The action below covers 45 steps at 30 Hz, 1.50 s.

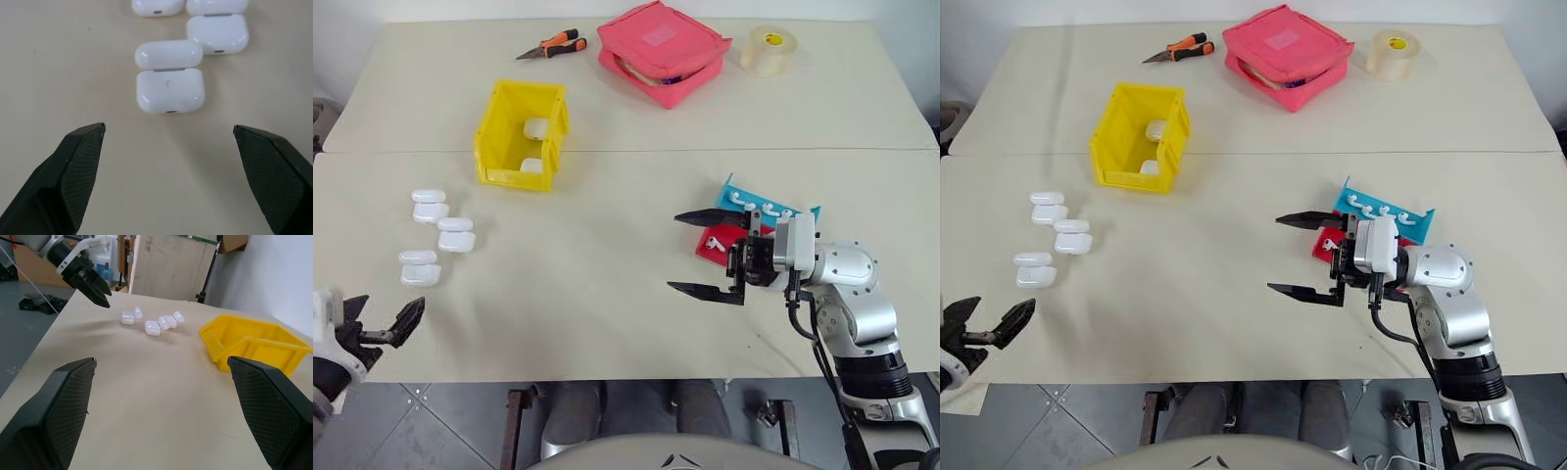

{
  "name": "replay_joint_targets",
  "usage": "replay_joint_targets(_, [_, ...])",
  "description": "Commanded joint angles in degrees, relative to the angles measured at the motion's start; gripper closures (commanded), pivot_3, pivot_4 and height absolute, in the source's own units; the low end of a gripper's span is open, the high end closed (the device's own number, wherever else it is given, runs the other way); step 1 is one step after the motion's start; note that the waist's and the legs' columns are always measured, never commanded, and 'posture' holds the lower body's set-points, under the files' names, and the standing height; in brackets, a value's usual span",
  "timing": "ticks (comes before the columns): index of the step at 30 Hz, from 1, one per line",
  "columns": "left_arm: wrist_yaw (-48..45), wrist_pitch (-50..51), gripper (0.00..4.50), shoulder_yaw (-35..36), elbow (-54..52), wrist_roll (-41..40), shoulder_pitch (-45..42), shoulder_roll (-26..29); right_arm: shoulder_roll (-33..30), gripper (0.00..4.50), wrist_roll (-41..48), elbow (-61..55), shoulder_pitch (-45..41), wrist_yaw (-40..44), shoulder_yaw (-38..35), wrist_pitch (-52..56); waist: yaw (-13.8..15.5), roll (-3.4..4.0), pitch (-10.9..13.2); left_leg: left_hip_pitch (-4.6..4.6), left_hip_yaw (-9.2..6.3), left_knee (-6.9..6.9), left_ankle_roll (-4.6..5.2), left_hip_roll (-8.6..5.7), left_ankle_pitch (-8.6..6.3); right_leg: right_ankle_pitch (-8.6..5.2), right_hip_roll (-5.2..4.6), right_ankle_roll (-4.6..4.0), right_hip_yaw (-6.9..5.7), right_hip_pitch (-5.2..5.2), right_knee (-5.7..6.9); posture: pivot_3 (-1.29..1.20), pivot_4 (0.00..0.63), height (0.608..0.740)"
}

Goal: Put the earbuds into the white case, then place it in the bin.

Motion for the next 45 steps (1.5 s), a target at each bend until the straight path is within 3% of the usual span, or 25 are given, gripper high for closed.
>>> replay_joint_targets(1, [6.92, 11.82, 0.03, 0.62, 1.07, -4.01, -9.06, 2.49, 0.57, 0.0, 0.82, -1.49, -0.77, -0.41, 0.33, 0.38, 0.05, 0.01, 0.0, 0.01, 0.0, 0.0, -0.02, 0.0, 0.01, 0.0, 0.01, 0.0, 0.0, -0.01, -0.01, 0.0, 0.15, 0.74])
replay_joint_targets(6, [10.66, 20.93, 0.03, -6.38, 5.35, -0.85, -21.02, 3.39, 0.22, 0.0, 0.94, -2.5, -0.31, -0.63, 0.76, 1.05, -0.82, -0.01, -0.01, -0.01, 0.0, -0.07, -0.05, -0.03, 0.0, 0.0, 0.04, 0.0, 0.06, -0.12, 0.04, 0.0, 0.15, 0.74])
replay_joint_targets(13, [12.17, 27.27, 0.03, -10.51, 9.32, 5.38, -28.77, 2.56, 0.08, 0.0, 1.1, -3.4, -0.21, -1.0, 0.64, 1.13, -1.31, -0.02, -0.01, 0.01, 0.1, -0.15, -0.19, 0.09, 0.02, 0.0, 0.21, 0.0, 0.11, -0.2, 0.0, 0.0, 0.15, 0.74])
replay_joint_targets(21, [10.49, 33.8, 0.03, -8.39, 6.28, 9.6, -29.8, -0.54, 0.6, 0.0, 0.58, -4.08, 0.74, -2.62, 0.59, 0.62, -0.99, -0.04, -0.02, 0.01, 0.13, -0.12, -0.3, 0.2, 0.03, 0.0, 0.34, -0.01, 0.19, -0.21, 0.02, 0.0, 0.15, 0.74])
replay_joint_targets(35, [3.58, 29.87, 0.03, -12.74, 9.79, 16.36, -29.55, -0.12, 1.34, 0.0, -0.33, -3.93, 0.79, -4.24, 0.93, -0.33, -0.81, -0.03, -0.02, 0.03, 0.17, -0.1, -0.31, 0.22, 0.03, 0.0, 0.34, -0.01, 0.23, -0.23, 0.03, 0.0, 0.15, 0.74])
replay_joint_targets(38, [1.72, 28.29, 0.61, -13.96, 10.58, 17.38, -29.15, 0.96, 1.55, 0.0, -0.57, -3.95, 0.97, -4.51, 1.01, -0.47, -0.84, -0.03, -0.02, 0.04, 0.17, -0.1, -0.32, 0.23, 0.04, 0.0, 0.34, -0.01, 0.23, -0.23, 0.05, 0.0, 0.15, 0.74])
replay_joint_targets(41, [-0.2, 26.67, 1.56, -14.94, 10.82, 17.83, -27.86, 1.84, 1.73, 0.0, -0.74, -3.95, 1.1, -4.75, 0.96, -0.62, -0.89, -0.01, -0.02, 0.06, 0.18, -0.1, -0.34, 0.25, 0.05, 0.0, 0.35, -0.01, 0.24, -0.23, 0.07, 0.0, 0.15, 0.74])
replay_joint_targets(45, [-2.87, 23.21, 1.69, -12.53, 9.89, 18.04, -24.04, 0.88, 1.9, 0.0, -0.98, -3.46, 0.98, -4.87, 0.86, -0.87, -0.94, 0.0, -0.03, 0.06, 0.19, -0.11, -0.34, 0.26, 0.04, 0.0, 0.35, -0.01, 0.25, -0.23, 0.06, 0.0, 0.15, 0.74])
